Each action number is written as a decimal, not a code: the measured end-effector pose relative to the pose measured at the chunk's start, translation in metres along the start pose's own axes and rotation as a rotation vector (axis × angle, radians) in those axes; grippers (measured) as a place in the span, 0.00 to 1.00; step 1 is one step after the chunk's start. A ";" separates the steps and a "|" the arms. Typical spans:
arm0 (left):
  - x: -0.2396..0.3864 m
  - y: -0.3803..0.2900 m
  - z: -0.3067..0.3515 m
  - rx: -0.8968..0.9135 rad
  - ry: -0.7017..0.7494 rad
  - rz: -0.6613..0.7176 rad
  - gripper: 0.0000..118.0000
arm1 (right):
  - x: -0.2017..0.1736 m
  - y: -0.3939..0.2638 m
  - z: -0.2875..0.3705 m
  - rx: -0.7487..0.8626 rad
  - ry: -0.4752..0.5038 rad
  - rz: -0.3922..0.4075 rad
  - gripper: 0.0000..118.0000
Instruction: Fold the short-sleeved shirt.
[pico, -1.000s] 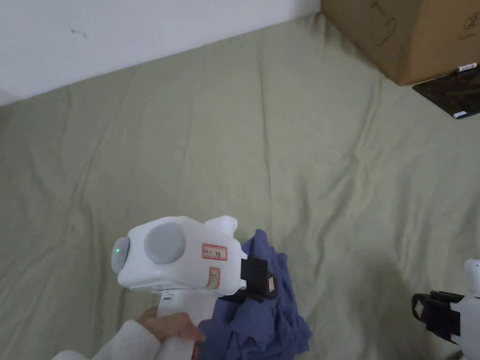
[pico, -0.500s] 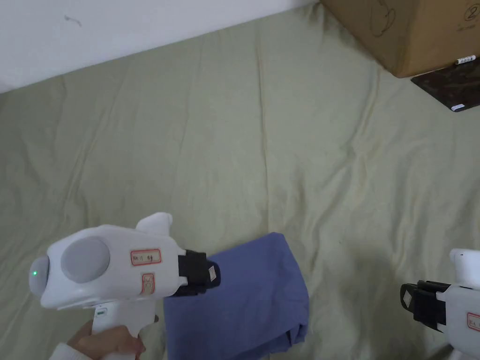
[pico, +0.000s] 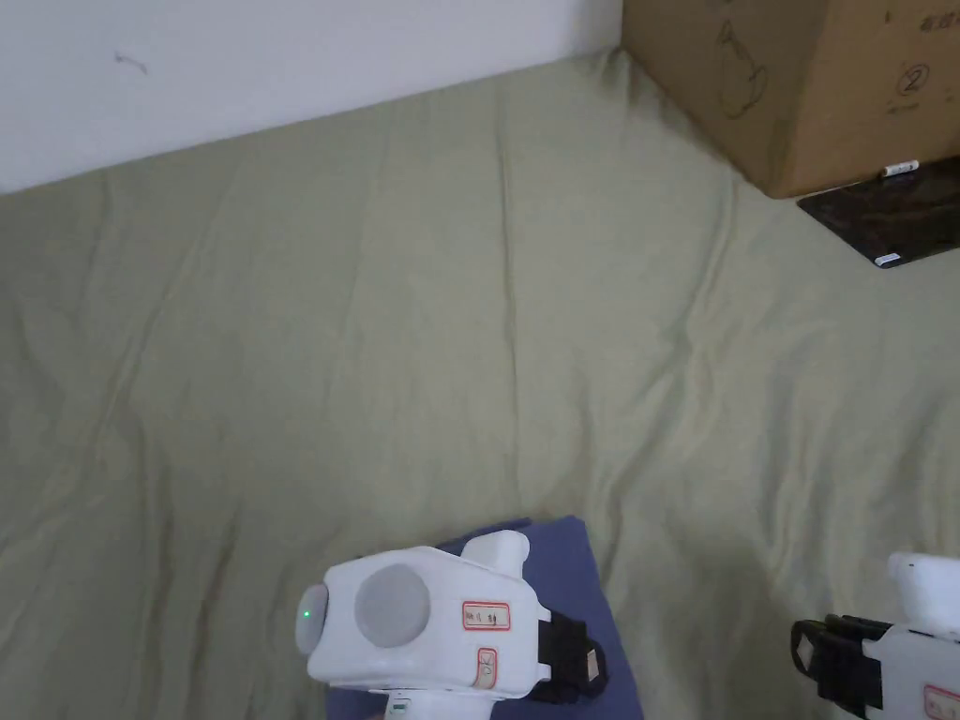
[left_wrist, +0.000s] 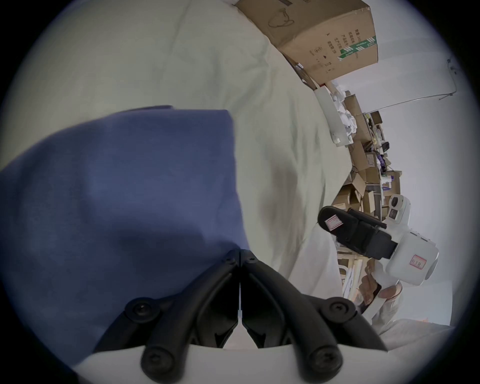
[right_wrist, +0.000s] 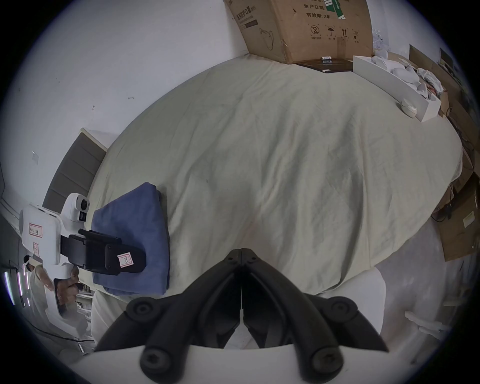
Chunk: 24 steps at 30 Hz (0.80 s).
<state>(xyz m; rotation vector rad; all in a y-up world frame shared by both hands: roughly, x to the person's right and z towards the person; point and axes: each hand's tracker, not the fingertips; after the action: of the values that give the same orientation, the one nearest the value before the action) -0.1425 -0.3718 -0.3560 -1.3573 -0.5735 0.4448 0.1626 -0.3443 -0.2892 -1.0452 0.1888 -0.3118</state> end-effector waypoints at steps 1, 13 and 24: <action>0.000 0.002 -0.005 0.004 -0.008 0.000 0.00 | 0.000 0.000 0.000 -0.003 -0.001 -0.001 0.00; -0.023 -0.026 0.066 0.198 -0.195 0.015 0.00 | -0.043 0.014 0.013 0.014 0.023 0.100 0.00; -0.137 -0.124 0.187 0.537 -0.161 0.299 0.00 | -0.170 0.029 -0.019 -0.011 0.249 0.408 0.00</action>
<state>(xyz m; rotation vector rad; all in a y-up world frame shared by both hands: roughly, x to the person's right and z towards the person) -0.3698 -0.3306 -0.2297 -0.8930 -0.3432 0.8889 0.0018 -0.2888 -0.3230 -0.9515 0.6187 -0.0694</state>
